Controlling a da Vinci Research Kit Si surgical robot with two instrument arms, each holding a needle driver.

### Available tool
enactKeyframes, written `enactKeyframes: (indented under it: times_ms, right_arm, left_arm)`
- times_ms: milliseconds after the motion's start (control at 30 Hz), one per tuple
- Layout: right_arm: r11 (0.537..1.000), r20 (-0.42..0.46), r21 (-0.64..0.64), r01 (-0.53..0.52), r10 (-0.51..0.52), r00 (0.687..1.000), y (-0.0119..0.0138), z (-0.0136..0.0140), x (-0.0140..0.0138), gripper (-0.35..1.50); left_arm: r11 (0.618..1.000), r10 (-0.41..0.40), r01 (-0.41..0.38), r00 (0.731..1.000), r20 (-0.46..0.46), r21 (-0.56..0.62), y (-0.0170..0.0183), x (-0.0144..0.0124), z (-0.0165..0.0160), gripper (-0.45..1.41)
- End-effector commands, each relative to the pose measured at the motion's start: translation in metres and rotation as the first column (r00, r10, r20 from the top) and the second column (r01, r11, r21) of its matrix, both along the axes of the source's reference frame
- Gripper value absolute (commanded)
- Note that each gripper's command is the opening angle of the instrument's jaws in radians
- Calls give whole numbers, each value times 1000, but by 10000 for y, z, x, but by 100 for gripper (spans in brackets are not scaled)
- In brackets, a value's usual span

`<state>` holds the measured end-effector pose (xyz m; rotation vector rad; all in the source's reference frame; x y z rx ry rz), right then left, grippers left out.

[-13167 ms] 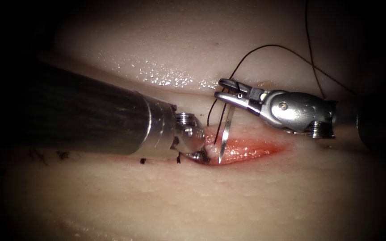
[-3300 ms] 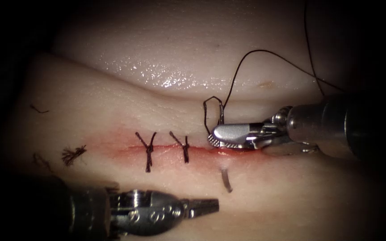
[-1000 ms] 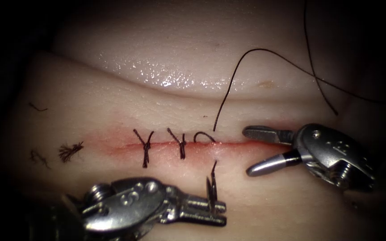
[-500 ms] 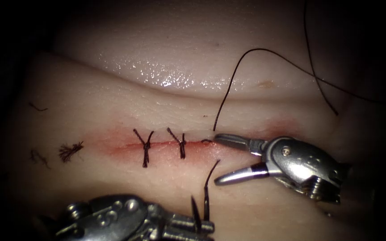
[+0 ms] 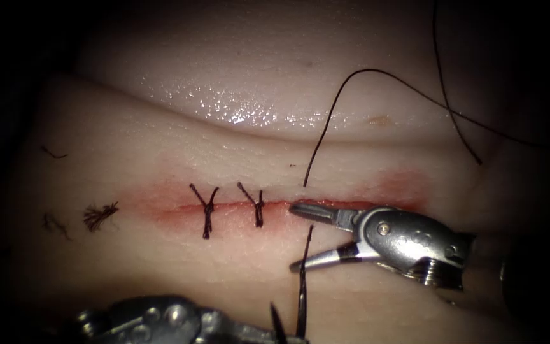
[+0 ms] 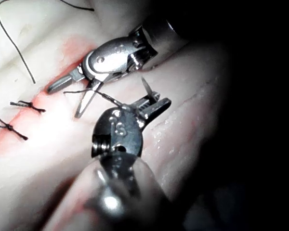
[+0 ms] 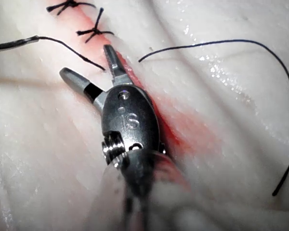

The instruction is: Wound Closure

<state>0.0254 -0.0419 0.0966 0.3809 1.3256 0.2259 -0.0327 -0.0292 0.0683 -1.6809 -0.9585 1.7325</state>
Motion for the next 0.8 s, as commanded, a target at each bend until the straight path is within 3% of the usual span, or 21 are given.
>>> enactKeyframes:
  times_ms: [33, 67, 100, 267, 367, 467, 800]
  right_arm:
    - [1000, 4, -1, 12, -12, 1000, -5, 10, 9, 95]
    - [1000, 13, -3, 20, -20, 1000, -6, 11, 9, 86]
    - [999, 39, -3, 38, -37, 999, -8, 16, 8, 65]
    - [994, 104, 106, 31, -42, 994, -17, 30, 5, 19]
    - [987, 132, 162, 16, -38, 991, -21, 37, 2, -25]
    - [983, 147, 184, 7, -34, 989, -23, 40, 1, -35]
    - [980, 179, 196, -35, -1, 984, -15, 37, -11, -35]
  left_arm:
    - [1000, 1, -1, 1000, 2, -9, -6, -5, 4, -45]
    - [1000, 2, -2, 1000, 3, -15, -8, -5, 1, -45]
    - [1000, 3, -3, 1000, 6, -31, -10, -4, -5, -45]
    - [995, -13, 12, 1000, -4, -94, -9, 1, -29, -45]
    - [985, -39, 33, 999, -29, -168, -6, 6, -43, -45]
    - [976, -56, 44, 997, -48, -213, -6, 8, -48, -45]
    - [912, -141, 65, 977, -162, -406, -1, 26, -76, -45]
